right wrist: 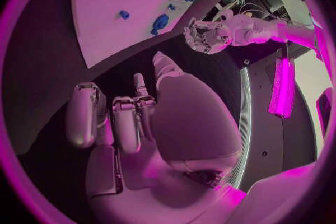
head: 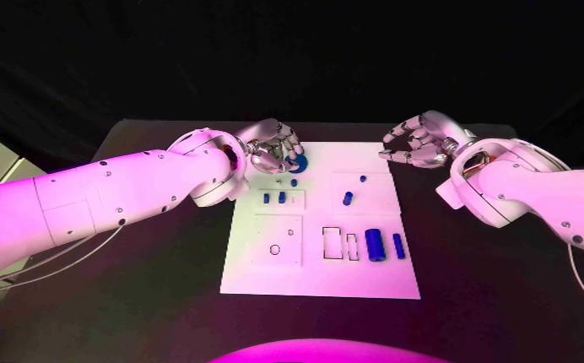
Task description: Assemble the parts on the task board
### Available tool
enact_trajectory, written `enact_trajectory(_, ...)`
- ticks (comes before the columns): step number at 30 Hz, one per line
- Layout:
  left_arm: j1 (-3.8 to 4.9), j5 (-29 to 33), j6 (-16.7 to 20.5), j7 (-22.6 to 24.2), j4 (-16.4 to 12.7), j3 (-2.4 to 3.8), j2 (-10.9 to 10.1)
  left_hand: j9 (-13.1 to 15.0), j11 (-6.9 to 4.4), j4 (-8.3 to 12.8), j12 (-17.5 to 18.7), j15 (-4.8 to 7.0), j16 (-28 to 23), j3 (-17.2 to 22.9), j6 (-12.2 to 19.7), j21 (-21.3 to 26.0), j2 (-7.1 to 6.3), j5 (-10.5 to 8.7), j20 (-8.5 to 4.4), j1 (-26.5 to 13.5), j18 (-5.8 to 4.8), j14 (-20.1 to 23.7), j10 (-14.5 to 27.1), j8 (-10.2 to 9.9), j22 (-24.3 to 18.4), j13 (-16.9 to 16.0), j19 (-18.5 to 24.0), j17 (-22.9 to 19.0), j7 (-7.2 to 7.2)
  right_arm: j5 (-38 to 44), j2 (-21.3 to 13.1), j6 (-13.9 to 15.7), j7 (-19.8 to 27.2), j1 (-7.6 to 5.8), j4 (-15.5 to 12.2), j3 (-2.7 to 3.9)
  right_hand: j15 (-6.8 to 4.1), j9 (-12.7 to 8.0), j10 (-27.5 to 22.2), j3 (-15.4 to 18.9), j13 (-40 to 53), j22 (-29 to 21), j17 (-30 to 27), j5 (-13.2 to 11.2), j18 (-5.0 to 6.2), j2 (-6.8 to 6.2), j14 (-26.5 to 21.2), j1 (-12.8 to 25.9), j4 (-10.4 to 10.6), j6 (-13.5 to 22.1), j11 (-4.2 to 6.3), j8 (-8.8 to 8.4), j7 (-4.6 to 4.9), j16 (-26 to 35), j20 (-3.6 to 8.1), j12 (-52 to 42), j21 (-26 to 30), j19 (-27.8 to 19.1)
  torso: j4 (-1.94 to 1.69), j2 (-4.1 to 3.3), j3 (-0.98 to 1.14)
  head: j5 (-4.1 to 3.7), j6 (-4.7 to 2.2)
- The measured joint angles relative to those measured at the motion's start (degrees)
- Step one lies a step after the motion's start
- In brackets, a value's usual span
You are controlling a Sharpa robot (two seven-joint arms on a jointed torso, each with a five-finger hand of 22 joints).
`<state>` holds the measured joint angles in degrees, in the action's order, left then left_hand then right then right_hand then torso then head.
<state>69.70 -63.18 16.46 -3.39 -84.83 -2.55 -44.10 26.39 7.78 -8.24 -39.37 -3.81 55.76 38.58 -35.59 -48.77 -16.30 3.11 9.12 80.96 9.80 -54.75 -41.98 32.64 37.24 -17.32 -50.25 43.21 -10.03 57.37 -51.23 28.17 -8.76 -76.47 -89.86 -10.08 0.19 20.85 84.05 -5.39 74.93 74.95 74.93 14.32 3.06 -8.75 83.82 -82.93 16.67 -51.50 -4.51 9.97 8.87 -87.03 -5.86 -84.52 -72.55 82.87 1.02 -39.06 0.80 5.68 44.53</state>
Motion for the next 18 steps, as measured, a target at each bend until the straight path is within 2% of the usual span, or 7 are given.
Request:
enact_trajectory(4,-0.01,-4.1,0.2,1.2,0.8,-0.45,1.1,-2.4,0.12,0.8,1.3,-0.05,2.2,-0.5,-2.4,-1.4,0.00,0.00,0.19,0.0,0.00,-0.8,-0.6,-0.7,1.0,2.1,-0.5,-0.6,-0.08,0.0,0.0,0.0,0.1,0.00,0.0,0.00,0.00,0.0,0.0,-0.2,0.0,0.0,0.0,0.0,0.00,0.00,0.0,0.0,-0.2,0.0,0.00,0.00,0.00,0.0,0.00,0.0,0.0,0.0,-0.01,-0.02,0.00,-0.08,-0.10)
enact_trajectory(7,-0.03,-7.9,-0.2,1.3,1.8,-0.88,2.1,-4.0,0.01,1.4,1.7,0.00,4.2,-0.6,-3.5,-2.4,0.00,0.00,0.11,0.0,-0.01,-1.3,-1.1,-1.3,1.8,3.3,-1.0,-0.8,0.41,0.0,0.0,0.0,0.1,0.01,0.0,0.00,0.00,0.0,0.0,-0.2,0.0,0.0,0.0,0.0,0.00,0.00,0.0,0.0,-0.2,0.0,0.00,0.00,0.00,0.0,0.00,0.0,0.0,0.0,-0.01,-0.02,0.01,-0.09,-0.12)
enact_trajectory(13,-0.03,-15.0,-2.7,0.4,4.3,-1.50,4.2,-5.5,-0.12,1.8,2.1,0.12,6.8,-0.6,-5.4,-3.7,-0.44,0.00,0.11,-0.5,-0.02,-2.4,-1.8,-2.2,2.8,4.6,-1.4,-1.0,0.86,0.0,0.1,0.2,0.3,0.02,-0.1,0.00,0.00,0.0,0.0,-0.2,0.0,0.0,0.0,0.0,0.00,0.00,0.0,0.0,-0.2,0.0,0.00,0.00,0.00,0.2,0.23,0.5,0.9,-0.2,0.03,-0.04,0.01,0.00,-0.09)
enact_trajectory(15,-0.03,-16.6,-3.7,0.0,5.0,-1.60,4.7,-6.0,-0.21,1.9,2.2,0.21,7.9,-0.7,-5.8,-4.1,-0.32,0.00,0.00,-1.2,-0.02,-2.8,-2.5,-2.6,3.1,5.0,-1.9,-1.1,0.88,0.1,0.1,0.4,0.4,0.02,-0.1,0.00,-0.02,-0.1,-0.5,-0.2,0.0,0.0,0.0,0.0,1.10,0.00,0.0,0.0,-0.1,0.1,0.27,0.26,0.12,1.4,0.19,2.6,3.8,-1.7,0.04,-0.04,0.00,0.00,-0.07)
enact_trajectory(18,-0.04,-18.9,-5.3,-0.9,5.9,-1.74,5.3,-6.5,-0.28,1.9,2.3,0.32,9.4,-0.7,-6.1,-4.6,-0.31,0.00,0.09,-1.2,-0.02,-3.6,-3.0,-2.8,3.5,5.3,-2.0,-0.8,1.06,0.1,0.1,0.8,0.7,0.02,-0.1,0.00,-0.22,-0.1,-1.6,-0.6,0.0,-0.8,0.0,0.3,1.37,0.00,0.2,0.0,-0.2,0.3,0.50,0.44,0.06,2.6,0.26,4.5,6.8,-2.7,0.03,-0.05,0.00,-0.09,-0.03)
